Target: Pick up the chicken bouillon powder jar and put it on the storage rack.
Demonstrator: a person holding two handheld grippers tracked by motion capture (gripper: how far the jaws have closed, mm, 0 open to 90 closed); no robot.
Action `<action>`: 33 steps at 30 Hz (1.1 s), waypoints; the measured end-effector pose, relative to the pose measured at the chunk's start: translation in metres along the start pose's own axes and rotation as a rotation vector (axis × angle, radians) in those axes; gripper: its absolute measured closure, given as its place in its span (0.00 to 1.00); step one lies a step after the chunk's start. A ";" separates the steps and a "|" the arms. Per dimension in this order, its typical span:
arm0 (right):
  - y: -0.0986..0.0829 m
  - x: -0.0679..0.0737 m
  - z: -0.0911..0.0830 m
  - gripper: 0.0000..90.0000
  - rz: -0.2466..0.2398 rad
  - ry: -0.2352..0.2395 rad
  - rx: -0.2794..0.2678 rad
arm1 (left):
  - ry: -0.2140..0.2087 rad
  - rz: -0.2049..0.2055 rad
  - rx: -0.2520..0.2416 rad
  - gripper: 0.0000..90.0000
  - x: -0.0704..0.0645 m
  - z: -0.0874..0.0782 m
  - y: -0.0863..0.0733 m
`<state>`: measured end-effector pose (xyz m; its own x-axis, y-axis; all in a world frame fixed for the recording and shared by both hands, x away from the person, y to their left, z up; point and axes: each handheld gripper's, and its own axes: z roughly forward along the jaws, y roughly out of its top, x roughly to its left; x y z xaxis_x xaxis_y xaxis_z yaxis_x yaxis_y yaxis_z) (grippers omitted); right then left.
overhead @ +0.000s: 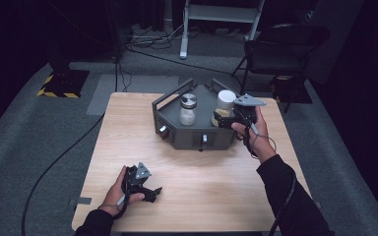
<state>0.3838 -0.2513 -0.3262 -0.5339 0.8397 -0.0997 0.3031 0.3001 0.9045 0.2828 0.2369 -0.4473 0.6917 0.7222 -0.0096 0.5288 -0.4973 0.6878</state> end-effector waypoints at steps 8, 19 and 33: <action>-0.013 0.012 -0.011 0.05 -0.088 -0.042 -0.045 | 0.000 0.000 0.000 0.00 0.000 0.000 0.000; -0.032 0.023 -0.029 0.05 -0.158 -0.044 -0.093 | 0.001 0.000 0.000 0.00 0.000 0.000 0.000; -0.058 0.035 -0.047 0.05 -0.254 -0.038 -0.108 | 0.000 0.000 0.000 0.00 0.000 0.000 0.000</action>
<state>0.3106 -0.2608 -0.3628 -0.5512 0.7609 -0.3425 0.0763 0.4547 0.8874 0.2827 0.2369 -0.4473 0.6917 0.7221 -0.0091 0.5286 -0.4976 0.6877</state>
